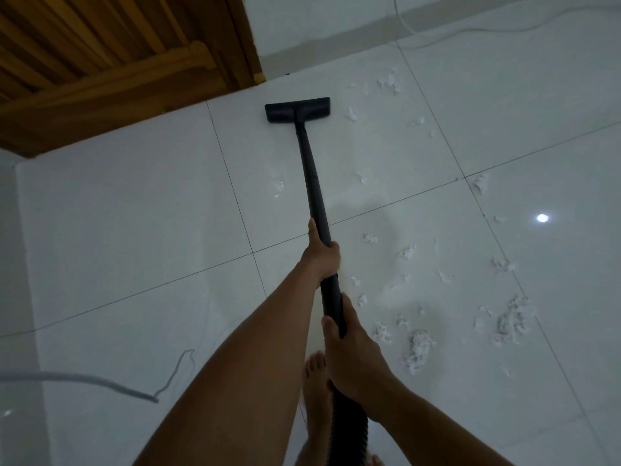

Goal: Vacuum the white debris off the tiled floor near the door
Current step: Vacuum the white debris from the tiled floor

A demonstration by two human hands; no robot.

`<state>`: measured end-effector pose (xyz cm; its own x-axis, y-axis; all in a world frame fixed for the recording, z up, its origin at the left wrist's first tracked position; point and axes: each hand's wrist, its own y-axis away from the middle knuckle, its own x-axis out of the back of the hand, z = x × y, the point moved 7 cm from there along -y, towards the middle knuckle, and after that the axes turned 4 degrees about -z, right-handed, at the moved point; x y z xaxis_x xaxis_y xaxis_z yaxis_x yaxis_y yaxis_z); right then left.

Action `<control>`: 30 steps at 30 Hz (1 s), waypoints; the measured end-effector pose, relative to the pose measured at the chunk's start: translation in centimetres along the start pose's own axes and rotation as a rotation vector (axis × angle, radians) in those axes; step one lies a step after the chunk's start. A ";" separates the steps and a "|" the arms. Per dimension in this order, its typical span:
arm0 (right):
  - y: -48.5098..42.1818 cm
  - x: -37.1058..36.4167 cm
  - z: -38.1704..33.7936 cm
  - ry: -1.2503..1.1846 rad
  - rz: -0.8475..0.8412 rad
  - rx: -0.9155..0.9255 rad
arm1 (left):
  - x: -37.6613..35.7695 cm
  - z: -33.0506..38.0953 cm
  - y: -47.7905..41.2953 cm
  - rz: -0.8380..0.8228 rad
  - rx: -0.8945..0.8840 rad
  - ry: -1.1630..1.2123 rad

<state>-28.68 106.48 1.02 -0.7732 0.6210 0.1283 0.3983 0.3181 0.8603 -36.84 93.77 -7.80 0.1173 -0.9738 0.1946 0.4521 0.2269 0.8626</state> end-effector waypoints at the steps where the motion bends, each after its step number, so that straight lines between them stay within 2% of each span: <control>1: -0.3 0.1 -0.3 0.000 0.000 0.002 | 0.2 0.3 -0.3 0.001 -0.003 -0.002; 17: -3.7 2.8 -5.9 -0.032 0.003 -0.002 | 2.8 5.3 -4.3 0.010 -0.018 0.010; 30: 2.8 4.9 -8.9 -0.060 -0.022 0.023 | 2.3 8.2 2.1 -0.038 0.056 0.011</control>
<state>-35.72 103.98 8.47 -0.7511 0.6555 0.0788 0.3932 0.3482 0.8510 -42.86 91.88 -1.77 0.1107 -0.9814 0.1566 0.4066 0.1885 0.8939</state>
